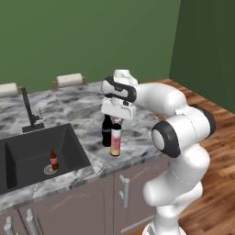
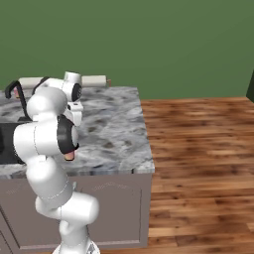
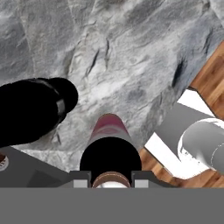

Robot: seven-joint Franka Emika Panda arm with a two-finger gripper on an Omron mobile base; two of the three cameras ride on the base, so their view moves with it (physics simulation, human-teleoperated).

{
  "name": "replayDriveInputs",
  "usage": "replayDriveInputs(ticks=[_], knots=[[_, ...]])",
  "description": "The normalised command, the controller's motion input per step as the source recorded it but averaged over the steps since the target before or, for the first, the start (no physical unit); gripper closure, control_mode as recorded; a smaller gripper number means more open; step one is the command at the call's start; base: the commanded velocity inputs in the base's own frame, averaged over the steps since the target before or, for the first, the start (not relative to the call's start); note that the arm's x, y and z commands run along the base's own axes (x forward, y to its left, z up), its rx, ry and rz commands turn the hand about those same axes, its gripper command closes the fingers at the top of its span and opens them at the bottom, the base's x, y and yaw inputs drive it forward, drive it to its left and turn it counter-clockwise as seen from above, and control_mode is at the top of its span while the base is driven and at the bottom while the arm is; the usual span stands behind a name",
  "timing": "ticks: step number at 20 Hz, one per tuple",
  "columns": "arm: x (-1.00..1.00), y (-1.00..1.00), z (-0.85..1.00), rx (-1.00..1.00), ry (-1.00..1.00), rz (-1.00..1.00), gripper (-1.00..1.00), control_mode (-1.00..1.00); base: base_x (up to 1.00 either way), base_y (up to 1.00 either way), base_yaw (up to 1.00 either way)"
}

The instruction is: Place the large bottle from the dining counter next to the other large bottle outside the sink, and place the small bottle from the dining counter next to the other small bottle inside the sink.

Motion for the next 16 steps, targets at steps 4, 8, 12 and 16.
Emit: replayDriveInputs(ticks=[4, 8, 12, 16], knots=[[0.00, 0.00, -0.07, 0.00, -0.15, 0.00, 1.00, -1.00, 0.00, 0.00, 0.00], [0.00, 0.00, -0.13, 0.00, -0.14, 0.00, 1.00, -1.00, 0.00, 0.00, 0.00], [0.00, 0.00, -0.15, 0.00, -0.03, 0.00, 1.00, -1.00, 0.00, 0.00, 0.00], [0.00, 0.00, -0.01, 0.00, 0.00, 0.00, 1.00, -1.00, 0.00, 0.00, 0.00]])
